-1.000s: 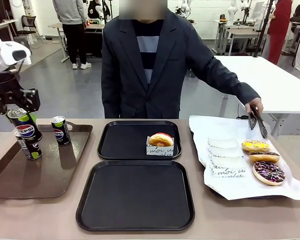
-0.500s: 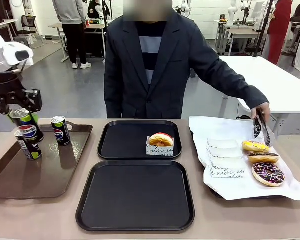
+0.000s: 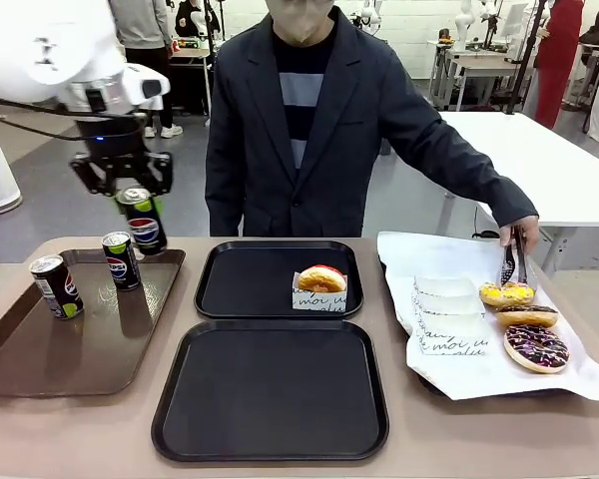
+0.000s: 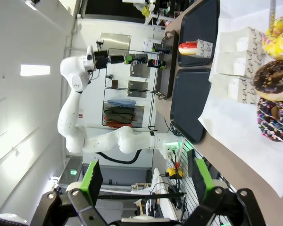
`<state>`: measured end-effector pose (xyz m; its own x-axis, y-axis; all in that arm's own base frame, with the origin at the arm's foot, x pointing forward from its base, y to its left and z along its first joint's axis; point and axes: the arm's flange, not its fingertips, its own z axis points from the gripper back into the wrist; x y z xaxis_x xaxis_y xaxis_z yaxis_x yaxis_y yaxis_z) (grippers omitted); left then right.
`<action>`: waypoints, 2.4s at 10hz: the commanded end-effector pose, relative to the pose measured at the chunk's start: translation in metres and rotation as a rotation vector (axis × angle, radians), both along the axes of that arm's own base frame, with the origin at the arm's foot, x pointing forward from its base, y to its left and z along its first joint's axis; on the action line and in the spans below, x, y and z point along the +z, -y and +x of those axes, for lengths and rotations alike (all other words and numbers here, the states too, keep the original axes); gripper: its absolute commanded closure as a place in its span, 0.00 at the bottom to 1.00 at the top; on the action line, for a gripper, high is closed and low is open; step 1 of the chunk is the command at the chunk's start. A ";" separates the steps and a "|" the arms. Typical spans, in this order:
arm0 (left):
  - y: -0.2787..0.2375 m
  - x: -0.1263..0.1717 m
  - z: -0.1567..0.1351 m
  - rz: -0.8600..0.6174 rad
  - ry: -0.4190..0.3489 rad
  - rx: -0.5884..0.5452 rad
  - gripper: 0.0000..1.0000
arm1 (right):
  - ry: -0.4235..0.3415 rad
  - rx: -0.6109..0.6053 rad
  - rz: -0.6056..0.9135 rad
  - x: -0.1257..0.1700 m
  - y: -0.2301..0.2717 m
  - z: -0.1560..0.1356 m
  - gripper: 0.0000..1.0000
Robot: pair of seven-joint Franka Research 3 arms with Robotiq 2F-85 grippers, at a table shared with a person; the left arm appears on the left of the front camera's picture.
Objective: Set up donuts and drinks on trays.
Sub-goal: Pick up one Pepsi coke and place it on the Flat Tray.
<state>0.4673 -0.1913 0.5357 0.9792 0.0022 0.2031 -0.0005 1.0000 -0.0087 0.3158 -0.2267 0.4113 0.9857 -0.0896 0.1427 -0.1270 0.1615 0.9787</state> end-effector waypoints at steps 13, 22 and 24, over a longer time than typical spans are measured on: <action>0.094 -0.142 0.093 0.153 -0.159 -0.138 0.39 | 0.006 0.000 0.005 0.000 0.000 0.000 0.00; 0.082 -0.104 0.030 0.109 -0.187 -0.221 0.00 | 0.006 0.000 0.005 0.000 0.000 0.000 0.00; 0.051 -0.099 -0.033 0.190 -0.256 -0.202 0.00 | 0.006 0.000 0.005 0.000 0.000 0.000 0.00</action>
